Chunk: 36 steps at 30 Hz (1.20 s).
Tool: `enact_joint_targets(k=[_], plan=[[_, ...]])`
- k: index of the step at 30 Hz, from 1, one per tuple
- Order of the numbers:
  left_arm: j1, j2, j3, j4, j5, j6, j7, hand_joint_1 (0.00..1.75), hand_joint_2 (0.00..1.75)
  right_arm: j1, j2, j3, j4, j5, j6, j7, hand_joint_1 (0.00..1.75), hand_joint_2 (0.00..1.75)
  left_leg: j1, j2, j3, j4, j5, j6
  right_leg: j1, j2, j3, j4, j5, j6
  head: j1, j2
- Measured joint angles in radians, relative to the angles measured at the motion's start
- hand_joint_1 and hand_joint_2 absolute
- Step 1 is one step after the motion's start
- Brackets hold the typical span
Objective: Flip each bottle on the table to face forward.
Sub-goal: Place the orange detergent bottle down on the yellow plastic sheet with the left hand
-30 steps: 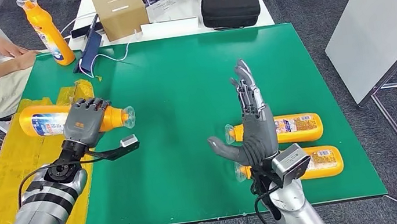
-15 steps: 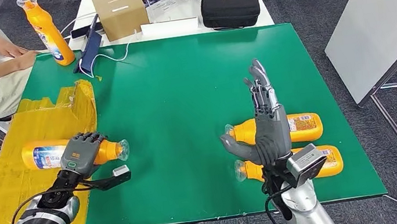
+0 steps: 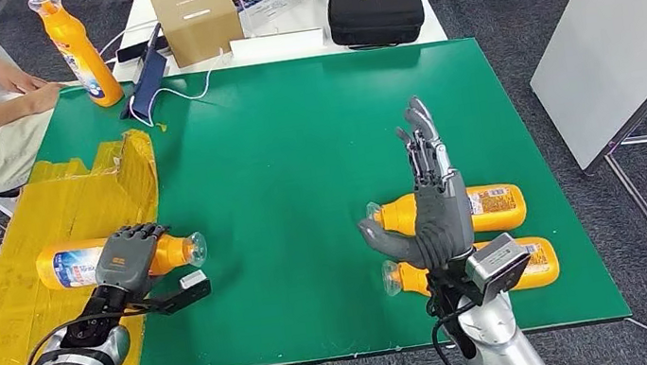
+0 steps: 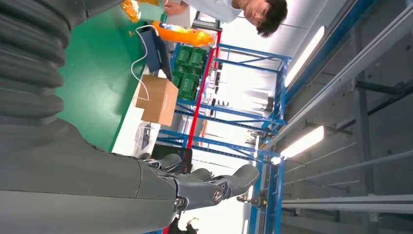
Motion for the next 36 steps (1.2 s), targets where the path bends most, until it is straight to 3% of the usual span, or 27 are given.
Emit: enact_joint_targets(k=[8,25,27,32,36], plan=[[-0.018,-0.027,0.044,0.027,0.034,-0.033,0.010,0.00,1.75,0.000,0.005,0.002,0.001,0.019,0.000,0.009,0.00,1.75,0.000,0.000,0.001,0.000,0.000,0.000,0.000,0.000,0.001,0.000,0.000,0.000,0.000,0.000],[-0.018,-0.053,0.083,0.046,0.071,-0.028,-0.049,0.00,1.75,-0.001,0.008,0.003,0.004,0.016,0.012,0.018,0.00,1.75,0.000,0.000,0.002,0.000,0.000,0.000,0.000,0.000,0.002,0.000,0.000,0.000,0.000,0.000],[-0.013,-0.061,0.100,0.045,0.135,-0.026,-0.110,0.00,1.75,-0.001,0.008,0.003,0.006,0.016,0.013,0.018,0.00,1.75,0.000,0.000,0.002,0.000,0.000,0.000,0.000,0.000,0.002,0.000,0.000,0.000,0.000,0.000],[0.054,-0.115,0.221,-0.086,0.633,-0.151,-0.474,0.00,1.75,0.000,0.007,0.003,0.007,0.039,-0.001,0.017,0.00,1.75,0.000,0.000,0.001,0.000,0.000,0.000,0.000,0.000,0.001,0.000,0.000,0.000,0.000,0.000],[0.142,-0.155,0.281,-0.301,0.869,-0.306,-0.553,0.00,1.75,-0.001,0.007,0.003,0.009,0.138,-0.068,0.024,0.00,1.75,0.000,0.000,0.001,0.000,-0.001,0.000,0.000,0.000,0.001,0.000,0.000,0.000,0.000,0.000]])
